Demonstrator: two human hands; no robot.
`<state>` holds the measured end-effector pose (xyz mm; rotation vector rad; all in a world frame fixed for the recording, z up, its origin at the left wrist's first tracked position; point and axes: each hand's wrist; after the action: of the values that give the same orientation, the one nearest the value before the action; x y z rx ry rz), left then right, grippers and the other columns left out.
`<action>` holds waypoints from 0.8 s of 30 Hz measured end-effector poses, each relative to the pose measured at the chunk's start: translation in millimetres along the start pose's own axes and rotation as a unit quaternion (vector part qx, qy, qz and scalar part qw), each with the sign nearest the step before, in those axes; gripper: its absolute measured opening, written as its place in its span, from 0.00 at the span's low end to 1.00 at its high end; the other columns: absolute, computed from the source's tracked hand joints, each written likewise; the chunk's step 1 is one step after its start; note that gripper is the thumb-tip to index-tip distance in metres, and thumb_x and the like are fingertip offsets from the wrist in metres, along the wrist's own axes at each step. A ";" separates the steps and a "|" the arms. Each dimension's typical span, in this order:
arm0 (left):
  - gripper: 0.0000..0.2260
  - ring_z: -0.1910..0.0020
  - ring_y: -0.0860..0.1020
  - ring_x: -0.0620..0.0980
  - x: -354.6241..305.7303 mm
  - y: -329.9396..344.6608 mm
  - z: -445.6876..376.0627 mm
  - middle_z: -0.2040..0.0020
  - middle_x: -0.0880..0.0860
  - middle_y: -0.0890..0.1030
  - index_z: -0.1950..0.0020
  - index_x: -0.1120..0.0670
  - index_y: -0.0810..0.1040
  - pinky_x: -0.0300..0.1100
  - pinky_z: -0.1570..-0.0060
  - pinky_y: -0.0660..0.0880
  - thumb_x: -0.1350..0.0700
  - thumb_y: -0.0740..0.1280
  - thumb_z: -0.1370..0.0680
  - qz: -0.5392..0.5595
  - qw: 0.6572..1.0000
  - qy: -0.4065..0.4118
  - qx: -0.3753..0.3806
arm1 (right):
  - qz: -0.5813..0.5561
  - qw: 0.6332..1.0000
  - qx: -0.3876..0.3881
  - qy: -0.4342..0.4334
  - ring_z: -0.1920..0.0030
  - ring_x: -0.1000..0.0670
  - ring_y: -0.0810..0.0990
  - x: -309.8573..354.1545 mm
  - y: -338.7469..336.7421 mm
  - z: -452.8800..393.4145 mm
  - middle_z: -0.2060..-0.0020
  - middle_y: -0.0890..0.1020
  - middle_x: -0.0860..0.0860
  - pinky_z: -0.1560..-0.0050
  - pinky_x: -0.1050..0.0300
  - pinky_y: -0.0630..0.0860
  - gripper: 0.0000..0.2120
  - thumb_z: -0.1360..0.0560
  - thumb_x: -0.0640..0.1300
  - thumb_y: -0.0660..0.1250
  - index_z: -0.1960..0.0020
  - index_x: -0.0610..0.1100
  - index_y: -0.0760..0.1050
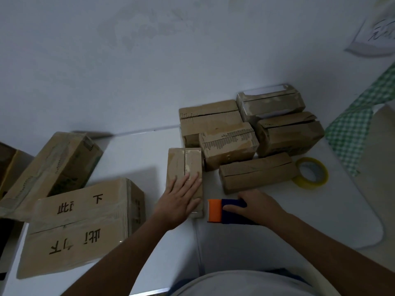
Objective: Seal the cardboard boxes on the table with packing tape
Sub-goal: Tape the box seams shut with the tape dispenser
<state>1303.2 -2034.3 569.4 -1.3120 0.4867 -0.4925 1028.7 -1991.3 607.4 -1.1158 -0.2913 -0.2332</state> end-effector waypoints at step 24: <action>0.17 0.20 0.46 0.44 -10.7 -4.1 0.3 0.22 0.43 0.60 0.34 0.43 0.75 0.55 0.23 0.51 0.44 0.52 0.17 0.124 0.988 0.077 -0.053 | -0.066 0.991 0.072 0.091 0.62 0.52 0.74 -27.4 -9.7 13.7 0.62 0.74 0.50 0.66 0.59 0.66 0.24 0.25 0.68 0.60 0.57 0.46 0.72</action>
<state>1294.5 -2028.4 574.1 -1.2984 0.8029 -0.3648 998.3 -1981.9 611.7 -0.9256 -0.2159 -0.4219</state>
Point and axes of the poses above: each hand's wrist, its own z-axis away from the middle knuckle, its own y-axis out of the palm, x = y × z
